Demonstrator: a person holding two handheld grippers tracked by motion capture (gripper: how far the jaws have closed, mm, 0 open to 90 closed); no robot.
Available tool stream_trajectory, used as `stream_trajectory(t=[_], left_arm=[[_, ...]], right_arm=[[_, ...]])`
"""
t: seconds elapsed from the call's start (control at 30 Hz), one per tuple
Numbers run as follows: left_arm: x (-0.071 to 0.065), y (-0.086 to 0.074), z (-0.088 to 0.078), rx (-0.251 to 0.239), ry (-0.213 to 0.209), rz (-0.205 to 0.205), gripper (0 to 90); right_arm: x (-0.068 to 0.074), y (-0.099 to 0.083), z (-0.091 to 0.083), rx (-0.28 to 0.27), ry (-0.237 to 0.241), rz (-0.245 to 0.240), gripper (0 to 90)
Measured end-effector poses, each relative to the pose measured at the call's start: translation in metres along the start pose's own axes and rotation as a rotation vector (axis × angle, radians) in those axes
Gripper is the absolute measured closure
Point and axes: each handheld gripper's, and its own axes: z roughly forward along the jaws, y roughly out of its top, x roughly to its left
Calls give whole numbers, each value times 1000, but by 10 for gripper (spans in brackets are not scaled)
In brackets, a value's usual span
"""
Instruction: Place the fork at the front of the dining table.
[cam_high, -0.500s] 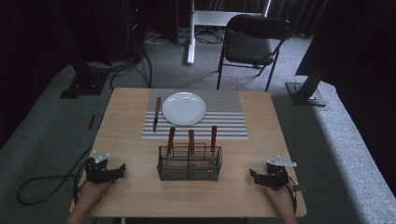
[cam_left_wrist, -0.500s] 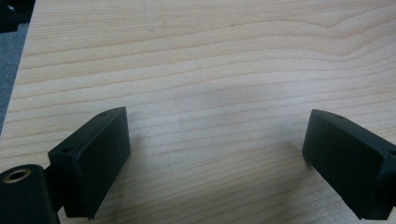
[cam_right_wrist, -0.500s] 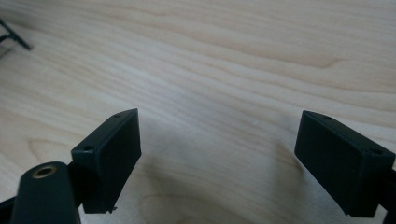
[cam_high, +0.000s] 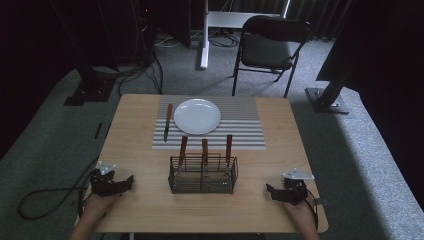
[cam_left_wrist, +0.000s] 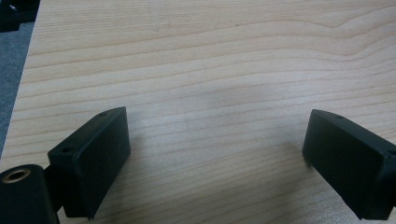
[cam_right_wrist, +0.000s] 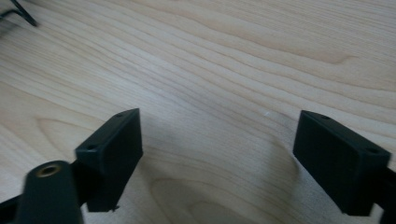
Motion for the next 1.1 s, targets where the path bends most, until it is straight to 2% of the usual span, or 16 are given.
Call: stream_trajectory(t=[0.17,0.47,0.67,0.87,1.1], left_arm=[[0,0,0,0,-2,2,74],[0,0,0,-1,-2,2,74],[0,0,0,-1,-2,2,74],[0,0,0,-1,-2,2,74],[0,0,0,-1,-2,2,74]], right_arm=[[-1,2,-1,0,2,3,179],[6,3,0,56,31,-1,178],[12,6,0,74,44,-8,178],[15,14,-7,44,63,-2,178],[27,37,-24,-9,94,3,179]])
